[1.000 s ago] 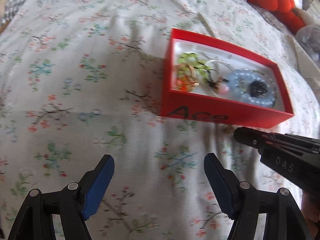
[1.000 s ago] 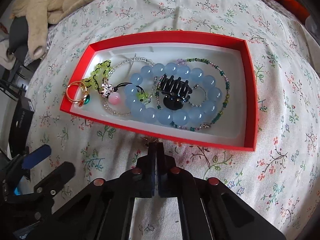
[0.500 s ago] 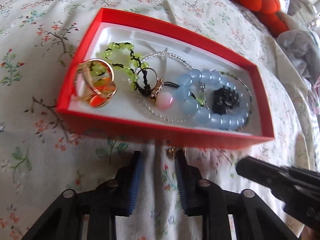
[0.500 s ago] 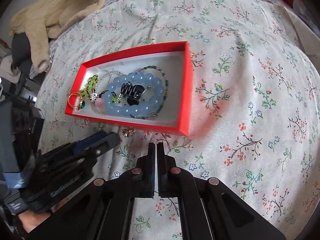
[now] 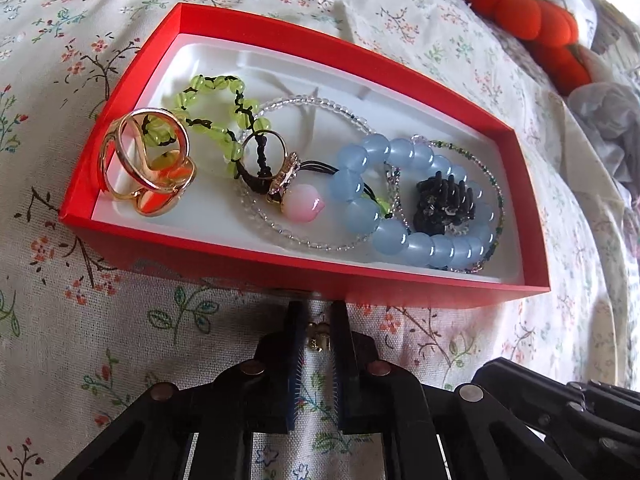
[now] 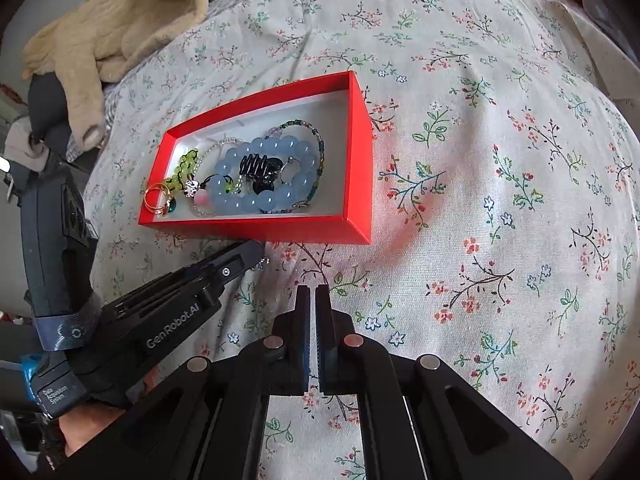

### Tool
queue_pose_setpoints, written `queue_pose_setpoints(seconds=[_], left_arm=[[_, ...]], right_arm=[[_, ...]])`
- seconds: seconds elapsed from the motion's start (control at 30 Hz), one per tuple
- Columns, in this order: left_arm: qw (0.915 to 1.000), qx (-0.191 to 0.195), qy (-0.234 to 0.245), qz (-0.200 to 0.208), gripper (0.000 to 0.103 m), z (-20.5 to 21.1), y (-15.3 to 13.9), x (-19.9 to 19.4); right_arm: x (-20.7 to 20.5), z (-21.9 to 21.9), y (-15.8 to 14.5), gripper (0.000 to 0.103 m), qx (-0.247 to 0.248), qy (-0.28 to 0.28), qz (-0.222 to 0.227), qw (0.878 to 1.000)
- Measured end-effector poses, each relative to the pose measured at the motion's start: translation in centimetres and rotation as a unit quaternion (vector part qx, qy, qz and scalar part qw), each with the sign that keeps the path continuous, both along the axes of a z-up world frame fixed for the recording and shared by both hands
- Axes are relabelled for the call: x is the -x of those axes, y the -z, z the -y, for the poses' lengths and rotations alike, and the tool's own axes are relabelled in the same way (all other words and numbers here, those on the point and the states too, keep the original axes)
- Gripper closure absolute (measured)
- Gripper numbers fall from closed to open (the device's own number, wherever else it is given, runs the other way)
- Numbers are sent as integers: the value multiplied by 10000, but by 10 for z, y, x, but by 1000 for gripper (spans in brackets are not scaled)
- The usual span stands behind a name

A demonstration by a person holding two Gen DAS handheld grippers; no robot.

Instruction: Organize jewelry

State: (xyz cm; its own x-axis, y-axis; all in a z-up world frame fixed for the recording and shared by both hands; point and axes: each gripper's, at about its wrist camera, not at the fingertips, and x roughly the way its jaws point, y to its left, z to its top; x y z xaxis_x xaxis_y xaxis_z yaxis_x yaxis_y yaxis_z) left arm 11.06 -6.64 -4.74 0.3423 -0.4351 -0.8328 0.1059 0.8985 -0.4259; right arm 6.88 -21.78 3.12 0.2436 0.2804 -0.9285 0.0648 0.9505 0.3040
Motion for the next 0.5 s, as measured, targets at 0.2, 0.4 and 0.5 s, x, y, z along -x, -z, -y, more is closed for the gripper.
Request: queue_pose_setpoints(seconds=[0.2,0.4,0.5], left_arm=[[10000,-6,-20,51,103,-11,-5,3],[9999,-148,-40,28,103,-27,-10,5],[9999,-145,-50,-55,103,-34,-10,4]], right_arm=[[-2,-5,1,100,32,-64,-5,10000],[-10,-21,9,100,33,-249,-83,9996],[-16,-30,16,98,61,-303,-199,9993]])
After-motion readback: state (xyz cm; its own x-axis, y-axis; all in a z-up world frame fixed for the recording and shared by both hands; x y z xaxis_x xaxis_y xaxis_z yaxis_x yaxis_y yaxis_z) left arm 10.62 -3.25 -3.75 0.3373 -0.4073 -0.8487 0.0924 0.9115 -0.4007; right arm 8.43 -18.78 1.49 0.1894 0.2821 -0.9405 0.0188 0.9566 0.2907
